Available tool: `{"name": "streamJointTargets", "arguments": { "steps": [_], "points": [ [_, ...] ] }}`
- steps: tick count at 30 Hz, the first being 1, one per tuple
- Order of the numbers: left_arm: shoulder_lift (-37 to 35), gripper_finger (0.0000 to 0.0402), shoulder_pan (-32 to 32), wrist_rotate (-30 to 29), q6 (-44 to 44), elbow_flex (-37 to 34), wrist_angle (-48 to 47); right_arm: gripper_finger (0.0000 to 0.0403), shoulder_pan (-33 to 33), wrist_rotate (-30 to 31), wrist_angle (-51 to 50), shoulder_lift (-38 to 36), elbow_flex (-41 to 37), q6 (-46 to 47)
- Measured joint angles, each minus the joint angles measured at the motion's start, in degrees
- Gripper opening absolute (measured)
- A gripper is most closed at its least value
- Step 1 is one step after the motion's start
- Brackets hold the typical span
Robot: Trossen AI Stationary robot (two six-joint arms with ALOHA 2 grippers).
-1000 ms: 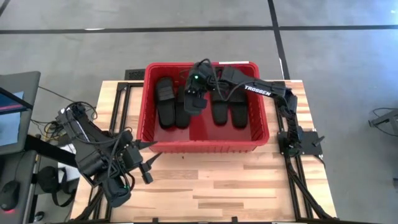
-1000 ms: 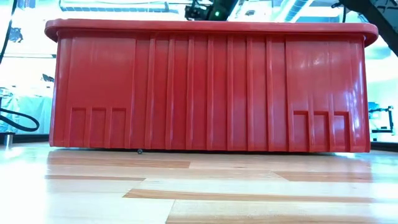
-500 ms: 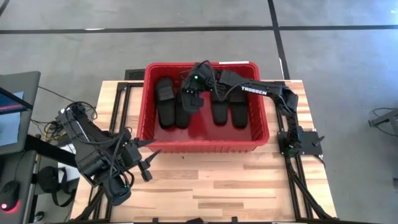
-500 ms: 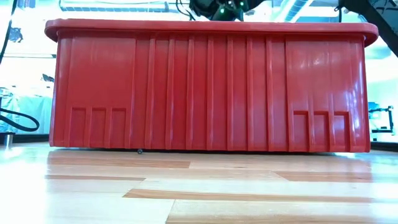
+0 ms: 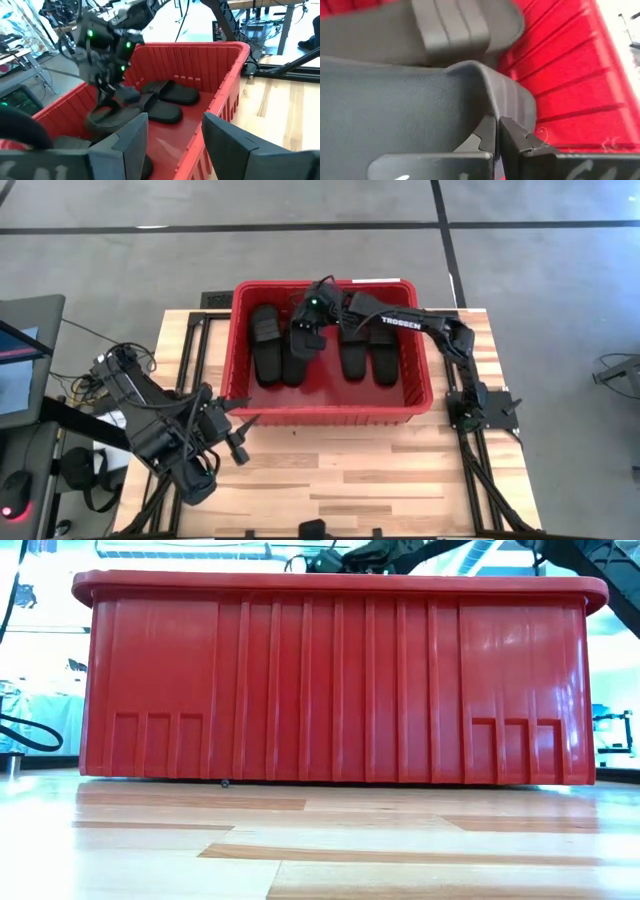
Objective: Pick and place slides into bin
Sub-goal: Put the black slides into the red bin
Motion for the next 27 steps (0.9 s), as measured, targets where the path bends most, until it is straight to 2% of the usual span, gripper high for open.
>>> {"name": "streamJointTargets", "arguments": {
  "steps": [8,17,27],
  "points": [
    [0.0,0.0176,0.2,0.4,-2.3,0.0,-1.4,0.0000,0.2,-0.4,0.6,4.5,0.1,-0.5],
    [0.0,0.0176,0.7,0.6,-3.1,0.0,-2.1,0.0000,0.1,0.4,6.4,4.9,0.1,-1.4],
    [0.0,0.0176,1.3,0.8,-5.1,0.0,-4.3,0.0000,0.7,0.1,6.8,7.4,0.2,-2.7]
  ]
}}
